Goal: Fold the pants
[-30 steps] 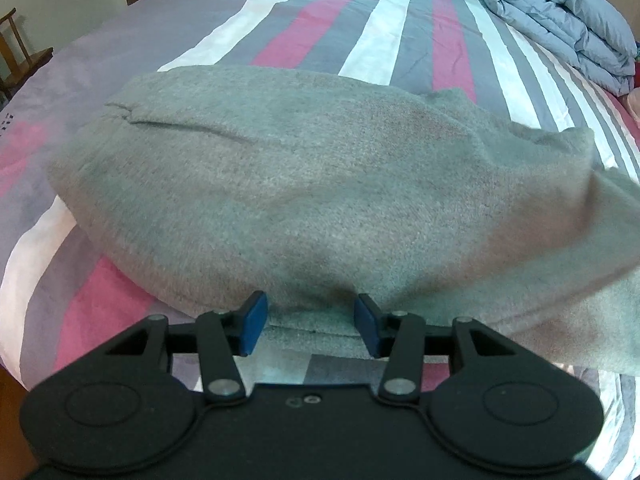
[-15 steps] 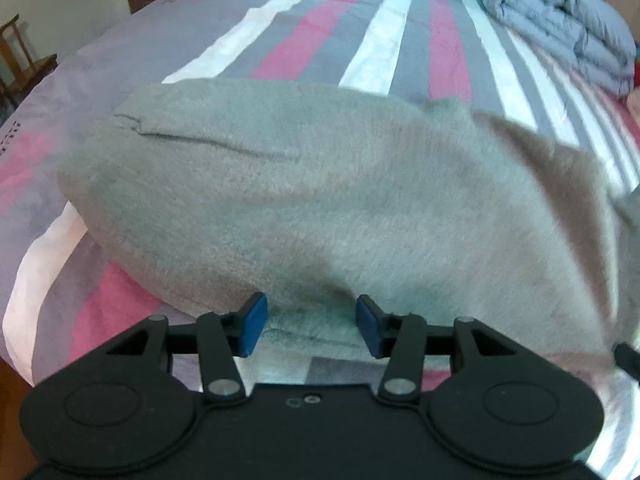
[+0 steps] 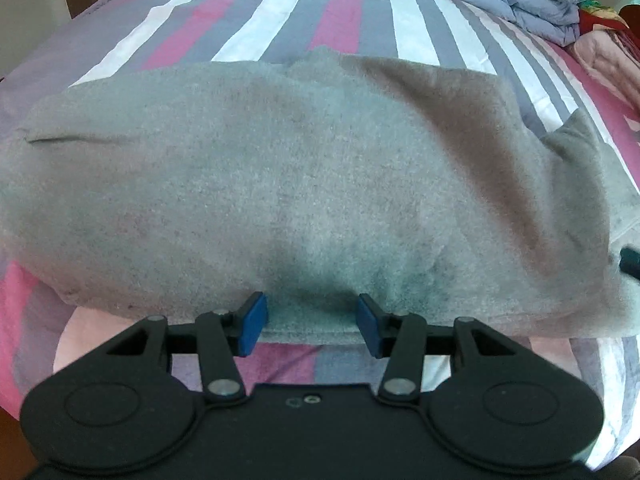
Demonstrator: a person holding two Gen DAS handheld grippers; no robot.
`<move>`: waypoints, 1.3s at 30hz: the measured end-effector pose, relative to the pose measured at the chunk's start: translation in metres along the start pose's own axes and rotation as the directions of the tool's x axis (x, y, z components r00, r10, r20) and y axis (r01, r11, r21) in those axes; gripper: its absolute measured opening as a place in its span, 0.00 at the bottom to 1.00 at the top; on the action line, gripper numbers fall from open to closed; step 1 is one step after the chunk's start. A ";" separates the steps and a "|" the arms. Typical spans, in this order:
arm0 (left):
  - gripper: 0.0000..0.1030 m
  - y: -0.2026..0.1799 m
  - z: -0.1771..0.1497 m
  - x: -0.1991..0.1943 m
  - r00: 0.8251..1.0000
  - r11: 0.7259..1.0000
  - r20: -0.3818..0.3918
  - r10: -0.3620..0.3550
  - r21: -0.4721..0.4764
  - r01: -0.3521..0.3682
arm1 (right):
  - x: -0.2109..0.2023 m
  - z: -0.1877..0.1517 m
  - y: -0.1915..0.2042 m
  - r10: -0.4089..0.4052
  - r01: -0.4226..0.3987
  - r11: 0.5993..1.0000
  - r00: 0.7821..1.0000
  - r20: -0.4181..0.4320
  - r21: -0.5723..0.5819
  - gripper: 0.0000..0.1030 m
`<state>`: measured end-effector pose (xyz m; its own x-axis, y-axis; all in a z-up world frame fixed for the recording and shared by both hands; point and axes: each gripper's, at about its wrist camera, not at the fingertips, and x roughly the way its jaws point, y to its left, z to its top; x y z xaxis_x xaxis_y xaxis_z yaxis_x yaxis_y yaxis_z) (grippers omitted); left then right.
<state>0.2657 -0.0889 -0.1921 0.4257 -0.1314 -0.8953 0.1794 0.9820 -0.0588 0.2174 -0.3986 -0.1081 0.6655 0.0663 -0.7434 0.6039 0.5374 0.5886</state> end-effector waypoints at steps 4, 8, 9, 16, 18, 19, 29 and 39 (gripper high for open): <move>0.40 0.004 0.003 0.003 1.000 1.000 -0.011 -0.017 -0.012 0.017 | 0.009 0.029 -0.011 -0.006 0.004 0.997 1.000 0.020 0.081 0.09; 0.40 0.006 0.006 0.006 1.000 1.000 -0.017 -0.016 -0.023 0.016 | 0.027 0.044 -0.018 -0.019 0.016 0.989 1.000 0.018 0.147 0.11; 0.40 0.005 0.006 0.007 1.000 1.000 -0.015 -0.011 -0.017 0.011 | 0.031 0.045 -0.021 -0.008 0.005 0.986 1.000 0.017 0.166 0.13; 0.40 0.004 0.000 0.004 1.000 1.000 -0.010 -0.010 -0.017 0.010 | 0.027 0.042 -0.021 -0.001 -0.004 0.991 0.999 0.036 0.137 0.35; 0.40 0.004 0.000 0.004 1.000 1.000 -0.009 -0.008 -0.016 0.008 | 0.031 0.041 -0.021 0.005 -0.010 0.991 0.999 0.032 0.136 0.35; 0.40 0.005 0.000 0.003 1.000 1.000 -0.008 -0.010 -0.016 0.010 | 0.034 0.041 -0.019 0.005 -0.009 0.991 0.999 0.036 0.135 0.35; 0.41 0.005 0.000 0.002 1.000 1.000 -0.008 -0.017 -0.007 0.017 | 0.003 0.035 -0.010 0.041 -0.066 0.992 0.976 0.212 0.110 0.07; 0.41 0.005 -0.002 0.003 1.000 1.000 -0.002 -0.022 0.000 0.022 | -0.071 -0.009 -0.036 -0.036 0.055 0.995 0.973 0.230 -0.081 0.07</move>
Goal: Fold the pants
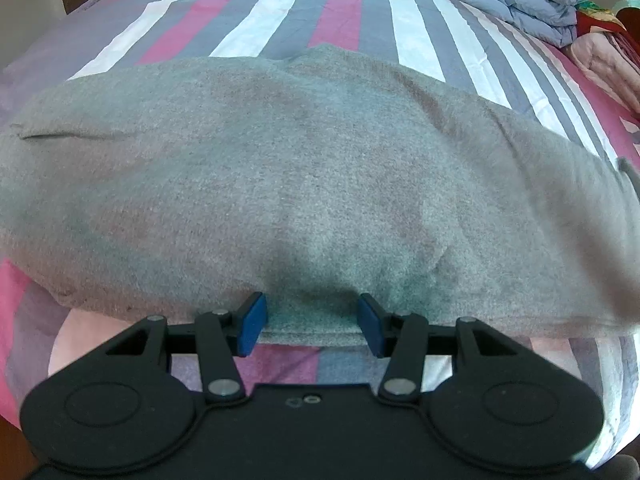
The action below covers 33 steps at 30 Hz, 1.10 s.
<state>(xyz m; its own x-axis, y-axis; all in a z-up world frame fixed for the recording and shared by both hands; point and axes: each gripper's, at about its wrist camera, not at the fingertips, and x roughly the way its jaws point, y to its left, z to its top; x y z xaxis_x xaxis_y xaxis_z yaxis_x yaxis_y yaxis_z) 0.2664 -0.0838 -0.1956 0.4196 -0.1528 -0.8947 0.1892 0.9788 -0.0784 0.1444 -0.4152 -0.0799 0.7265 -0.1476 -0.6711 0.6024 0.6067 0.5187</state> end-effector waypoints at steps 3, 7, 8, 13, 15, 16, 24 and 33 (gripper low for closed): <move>0.41 -0.001 0.000 0.000 1.000 1.000 -0.002 0.006 0.000 -0.006 | 0.037 -0.023 -0.020 -0.078 0.078 0.997 0.983 -0.166 -0.006 0.08; 0.41 -0.002 0.000 0.000 1.000 1.000 -0.001 0.015 -0.002 -0.015 | 0.024 -0.010 -0.028 0.009 0.001 0.998 0.990 -0.143 0.066 0.23; 0.41 -0.003 0.000 0.001 1.000 1.000 -0.001 0.020 0.000 -0.020 | 0.018 -0.005 -0.029 0.024 -0.016 0.998 0.992 -0.126 0.065 0.29; 0.41 -0.005 -0.001 0.002 1.000 1.000 0.005 0.029 0.003 -0.029 | 0.014 0.025 -0.044 -0.030 0.031 0.999 0.997 -0.067 0.021 0.54; 0.41 -0.004 -0.001 0.002 1.000 1.000 0.005 0.026 0.003 -0.026 | 0.027 0.035 -0.055 -0.051 0.056 0.997 0.995 -0.084 0.054 0.54; 0.41 -0.003 -0.001 0.002 1.000 1.000 0.005 0.025 0.002 -0.025 | 0.032 0.038 -0.059 -0.054 0.060 0.996 0.995 -0.085 0.072 0.54; 0.41 -0.005 -0.001 0.003 0.999 0.999 -0.001 0.038 0.001 -0.038 | 0.078 0.066 -0.083 -0.039 0.060 0.972 0.995 -0.096 0.227 0.08; 0.42 -0.007 0.000 0.003 0.999 0.999 0.000 0.051 0.007 -0.051 | 0.033 0.096 -0.042 0.103 -0.116 0.988 0.987 0.122 0.106 0.05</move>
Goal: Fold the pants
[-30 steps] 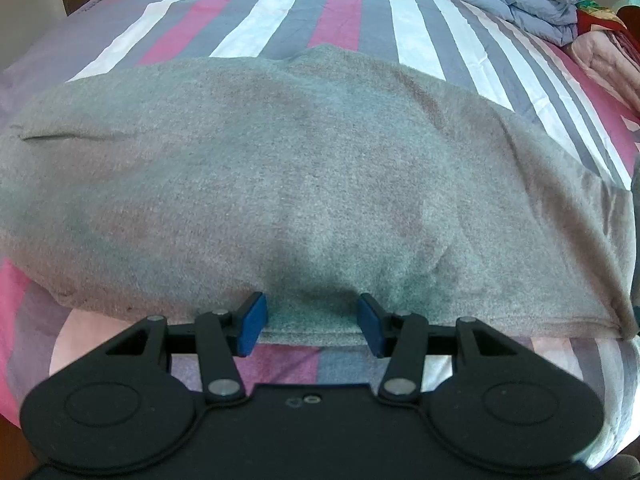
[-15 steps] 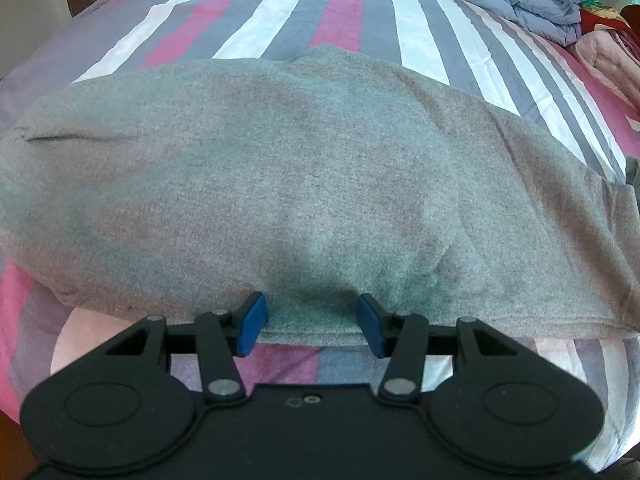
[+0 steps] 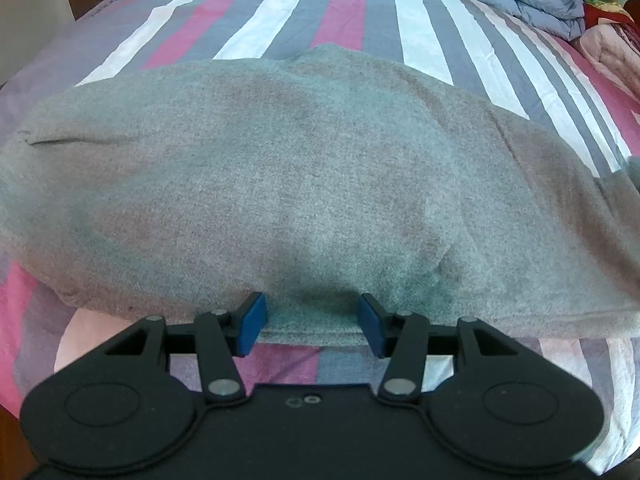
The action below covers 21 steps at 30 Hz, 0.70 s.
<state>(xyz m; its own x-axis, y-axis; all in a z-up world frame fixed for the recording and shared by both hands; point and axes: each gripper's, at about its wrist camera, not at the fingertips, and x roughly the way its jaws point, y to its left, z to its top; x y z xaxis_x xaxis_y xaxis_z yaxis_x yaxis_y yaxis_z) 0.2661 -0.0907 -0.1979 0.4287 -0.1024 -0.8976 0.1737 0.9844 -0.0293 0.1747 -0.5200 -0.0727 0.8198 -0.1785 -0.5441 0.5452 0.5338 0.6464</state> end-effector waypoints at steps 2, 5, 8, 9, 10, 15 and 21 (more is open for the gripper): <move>0.42 0.001 0.000 -0.001 1.000 1.000 0.001 -0.003 -0.007 0.003 | -0.025 0.011 0.020 0.038 -0.034 0.997 0.997 0.063 -0.070 0.05; 0.42 0.000 0.000 0.000 1.000 1.000 0.003 0.000 -0.005 0.000 | -0.061 0.001 0.018 0.003 0.015 0.989 0.992 0.123 -0.148 0.05; 0.43 -0.001 0.000 -0.001 1.000 1.000 0.009 0.010 0.006 -0.010 | -0.071 -0.023 -0.028 -0.153 0.162 0.978 0.985 0.077 -0.129 0.04; 0.43 -0.001 -0.001 -0.001 1.000 1.000 0.010 0.010 0.008 -0.010 | -0.069 -0.032 -0.049 -0.211 0.214 0.972 0.977 0.041 -0.095 0.04; 0.43 -0.001 -0.001 -0.001 1.000 1.000 0.010 0.010 0.009 -0.010 | -0.066 -0.042 -0.069 -0.251 0.250 0.967 0.968 -0.005 -0.055 0.04; 0.43 0.000 0.001 -0.002 1.000 1.000 0.000 0.005 -0.005 -0.005 | -0.067 -0.054 -0.079 -0.261 0.260 0.965 0.964 -0.046 -0.011 0.05; 0.43 0.001 0.004 -0.005 1.000 1.000 0.000 0.002 -0.004 -0.002 | -0.063 -0.055 -0.072 -0.119 0.142 0.981 0.979 -0.164 0.135 0.35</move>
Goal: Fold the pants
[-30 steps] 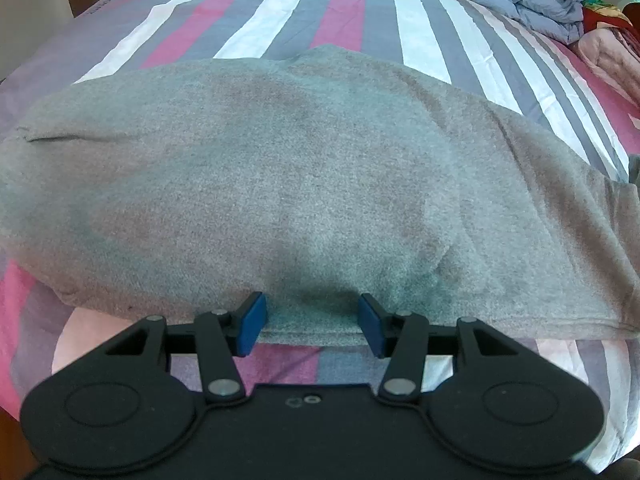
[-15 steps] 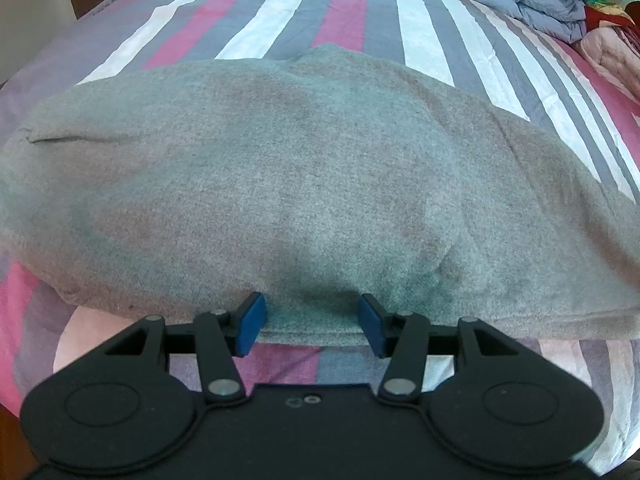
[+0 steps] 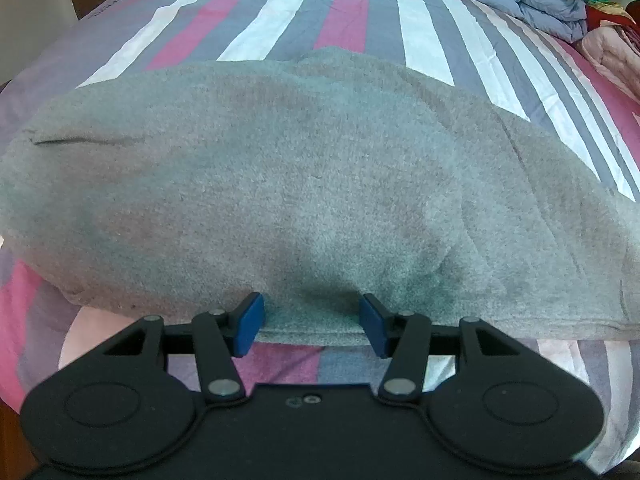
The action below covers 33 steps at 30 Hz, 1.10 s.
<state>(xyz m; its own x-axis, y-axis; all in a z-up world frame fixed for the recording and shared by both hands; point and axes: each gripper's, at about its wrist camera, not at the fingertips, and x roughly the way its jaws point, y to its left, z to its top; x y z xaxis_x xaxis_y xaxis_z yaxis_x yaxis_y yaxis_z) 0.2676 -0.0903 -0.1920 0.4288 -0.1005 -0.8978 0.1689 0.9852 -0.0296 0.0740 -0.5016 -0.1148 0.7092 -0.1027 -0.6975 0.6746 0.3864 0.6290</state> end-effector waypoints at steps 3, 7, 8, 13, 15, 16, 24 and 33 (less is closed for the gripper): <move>0.44 0.002 0.000 -0.003 1.000 1.000 0.006 -0.003 0.009 0.003 | 0.006 -0.022 0.015 0.063 -0.062 0.998 0.995 -0.080 0.012 0.35; 0.46 0.010 -0.001 -0.004 1.000 1.000 0.011 0.002 0.008 -0.002 | 0.030 -0.046 0.043 0.091 -0.095 0.995 0.983 -0.162 -0.016 0.35; 0.46 0.012 -0.001 -0.003 1.000 1.000 0.013 0.010 0.008 -0.010 | 0.035 -0.050 0.048 0.101 -0.104 0.995 0.980 -0.173 -0.005 0.35; 0.46 0.022 0.002 -0.001 1.000 1.000 0.007 -0.017 -0.018 0.017 | 0.053 -0.072 0.073 0.112 -0.120 0.992 0.967 -0.229 -0.023 0.35; 0.46 0.023 0.002 0.001 1.000 1.000 0.006 -0.021 -0.021 0.021 | 0.061 -0.078 0.072 0.117 -0.114 0.993 0.962 -0.247 0.027 0.34; 0.46 0.024 0.002 0.002 1.000 1.000 0.008 -0.022 -0.020 0.022 | 0.064 -0.079 0.071 0.110 -0.103 0.994 0.964 -0.241 0.039 0.20; 0.44 0.038 0.003 0.003 0.999 0.998 0.009 -0.051 -0.025 0.051 | 0.038 -0.080 0.074 0.180 -0.187 0.982 0.971 -0.155 -0.030 0.04; 0.41 0.041 0.002 -0.022 0.999 1.000 0.053 -0.012 -0.025 0.014 | 0.029 -0.074 0.063 0.084 -0.103 0.990 0.981 -0.177 -0.099 0.00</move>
<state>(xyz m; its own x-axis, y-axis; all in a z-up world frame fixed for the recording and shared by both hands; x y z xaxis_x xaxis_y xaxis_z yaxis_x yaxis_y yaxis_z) 0.2671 -0.0477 -0.1720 0.4731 -0.1199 -0.8728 0.1526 0.9869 -0.0528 0.1220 -0.4125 -0.1207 0.7161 0.0941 -0.6916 0.5743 0.4837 0.6605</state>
